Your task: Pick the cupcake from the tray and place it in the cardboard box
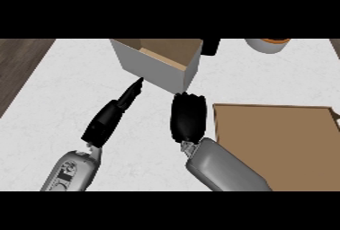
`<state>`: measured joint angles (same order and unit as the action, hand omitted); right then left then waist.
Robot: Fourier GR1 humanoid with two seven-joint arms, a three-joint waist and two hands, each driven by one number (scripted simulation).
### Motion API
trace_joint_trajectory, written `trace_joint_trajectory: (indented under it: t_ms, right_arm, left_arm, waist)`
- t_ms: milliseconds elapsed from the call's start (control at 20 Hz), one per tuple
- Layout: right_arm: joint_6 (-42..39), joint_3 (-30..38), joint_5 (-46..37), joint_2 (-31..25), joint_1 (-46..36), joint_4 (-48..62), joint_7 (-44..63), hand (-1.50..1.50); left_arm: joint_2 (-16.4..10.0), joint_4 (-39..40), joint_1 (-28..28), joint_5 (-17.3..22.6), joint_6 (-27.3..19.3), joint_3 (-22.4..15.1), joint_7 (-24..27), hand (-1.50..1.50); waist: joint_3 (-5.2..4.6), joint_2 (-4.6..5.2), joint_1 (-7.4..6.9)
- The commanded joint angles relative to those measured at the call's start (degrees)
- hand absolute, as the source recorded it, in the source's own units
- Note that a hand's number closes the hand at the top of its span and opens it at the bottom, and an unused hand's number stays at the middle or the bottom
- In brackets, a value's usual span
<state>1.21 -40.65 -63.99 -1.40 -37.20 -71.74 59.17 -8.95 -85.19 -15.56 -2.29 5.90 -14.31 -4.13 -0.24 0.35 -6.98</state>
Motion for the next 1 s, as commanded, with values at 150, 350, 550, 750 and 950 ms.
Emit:
trace_joint_trajectory:
  t_ms: [150, 350, 550, 750, 950]
  right_arm:
    - [-0.54, -14.23, 7.61, 1.35, -12.79, -8.28, 16.37, 1.50]
    - [1.22, -15.54, 11.44, 1.36, -18.71, -12.86, 19.59, 1.50]
    - [2.12, -13.63, 9.37, 1.35, -23.89, -13.71, 23.82, 1.50]
    - [2.88, -11.11, 10.47, 1.35, -26.60, -14.78, 25.97, 1.50]
    - [2.36, -7.75, 9.42, 1.35, -29.17, -11.94, 26.01, 1.50]
  left_arm:
    - [-0.80, 1.46, -0.07, 0.67, 0.79, 1.72, 1.31, 0.00]
    - [0.18, -0.26, -0.05, 0.31, -0.76, 1.71, -1.53, 0.00]
    - [0.54, 1.06, 0.37, -0.88, -1.16, 1.02, 0.03, 0.00]
    - [-0.70, 1.94, 0.60, -0.11, -0.04, 2.33, 1.08, 0.00]
    - [-0.03, 1.87, 0.27, -0.39, -1.06, 2.70, 0.77, 0.00]
  waist:
    - [0.09, -0.39, 1.47]
    - [0.13, -0.71, 2.21]
    - [0.06, -0.97, 2.69]
    - [0.02, -1.01, 3.05]
    - [0.05, -0.86, 4.20]
